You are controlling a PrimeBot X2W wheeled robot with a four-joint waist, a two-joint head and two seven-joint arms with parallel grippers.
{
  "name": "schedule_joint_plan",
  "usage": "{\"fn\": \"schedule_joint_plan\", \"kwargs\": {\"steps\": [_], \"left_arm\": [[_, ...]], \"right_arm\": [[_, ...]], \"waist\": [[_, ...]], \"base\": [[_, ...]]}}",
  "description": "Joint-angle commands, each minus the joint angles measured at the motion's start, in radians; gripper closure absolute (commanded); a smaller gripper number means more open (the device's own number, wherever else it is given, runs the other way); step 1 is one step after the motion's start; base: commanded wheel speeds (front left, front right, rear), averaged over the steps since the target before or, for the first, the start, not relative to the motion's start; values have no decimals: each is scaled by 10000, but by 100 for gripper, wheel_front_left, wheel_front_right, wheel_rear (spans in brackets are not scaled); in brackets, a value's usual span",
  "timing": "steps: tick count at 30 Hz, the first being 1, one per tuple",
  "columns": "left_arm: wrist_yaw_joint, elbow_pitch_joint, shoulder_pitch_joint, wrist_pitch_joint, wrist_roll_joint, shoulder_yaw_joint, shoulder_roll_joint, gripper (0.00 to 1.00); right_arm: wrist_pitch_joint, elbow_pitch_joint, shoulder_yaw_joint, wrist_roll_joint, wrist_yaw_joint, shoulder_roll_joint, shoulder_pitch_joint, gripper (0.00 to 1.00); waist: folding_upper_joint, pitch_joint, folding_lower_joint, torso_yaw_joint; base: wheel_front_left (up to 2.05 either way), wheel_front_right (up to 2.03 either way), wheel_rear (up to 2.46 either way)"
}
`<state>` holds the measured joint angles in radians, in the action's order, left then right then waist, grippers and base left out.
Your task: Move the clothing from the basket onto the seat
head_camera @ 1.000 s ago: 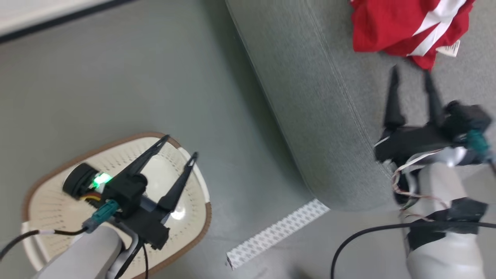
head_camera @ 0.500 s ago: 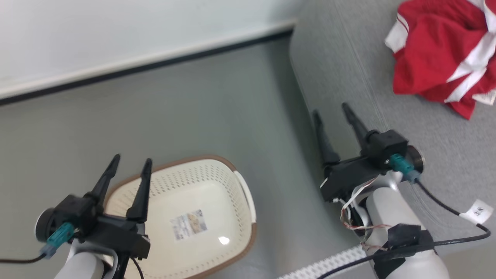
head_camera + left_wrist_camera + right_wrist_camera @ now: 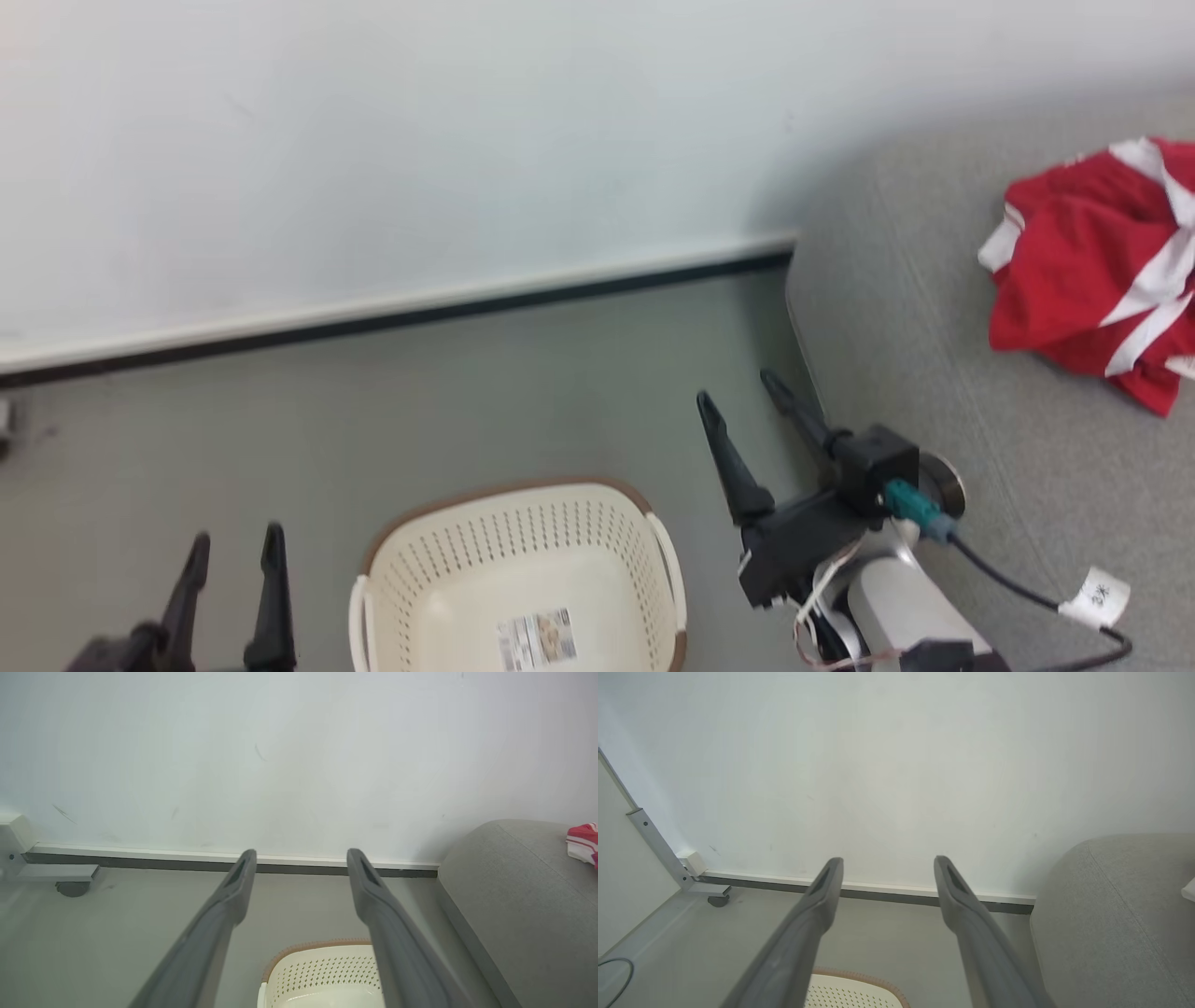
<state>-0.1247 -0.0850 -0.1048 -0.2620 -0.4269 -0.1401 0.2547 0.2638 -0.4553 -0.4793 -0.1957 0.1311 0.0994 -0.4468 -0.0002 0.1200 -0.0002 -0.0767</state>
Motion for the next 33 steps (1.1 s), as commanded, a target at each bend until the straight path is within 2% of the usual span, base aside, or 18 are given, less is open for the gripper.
{"fn": "schedule_joint_plan", "kwargs": {"steps": [1, 9, 18, 25, 33], "left_arm": [[127, 129, 596, -43, 253, 244, -149, 0], [440, 528, 1602, -43, 684, 842, -381, 0], [711, 1427, 3104, -44, 1760, 1461, -795, 0], [1157, 2059, 3952, -44, 2343, 1705, -1321, 0], [1563, 1939, 4099, -44, 2753, 1895, -1621, 0]], "right_arm": [[1, 224, -36, -91, -7, 106, 482, 0], [1, 1026, 527, 102, -7, 210, 1529, 0], [1, 2402, 1416, 654, -7, 156, 3425, 0], [1, 2893, 1743, 960, -7, 129, 4448, 0], [1, 3036, 1792, 1129, -7, 189, 4840, 0]], "waist": [[2, -1193, 2, 662], [2, -1792, 2, 681], [2, -2487, 2, 532], [2, -2628, 2, 444], [2, -2459, 2, 388]], "base": [[0, 0, 0], [0, 0, 0], [0, 0, 0], [0, 0, 0], [0, 0, 0]]}}
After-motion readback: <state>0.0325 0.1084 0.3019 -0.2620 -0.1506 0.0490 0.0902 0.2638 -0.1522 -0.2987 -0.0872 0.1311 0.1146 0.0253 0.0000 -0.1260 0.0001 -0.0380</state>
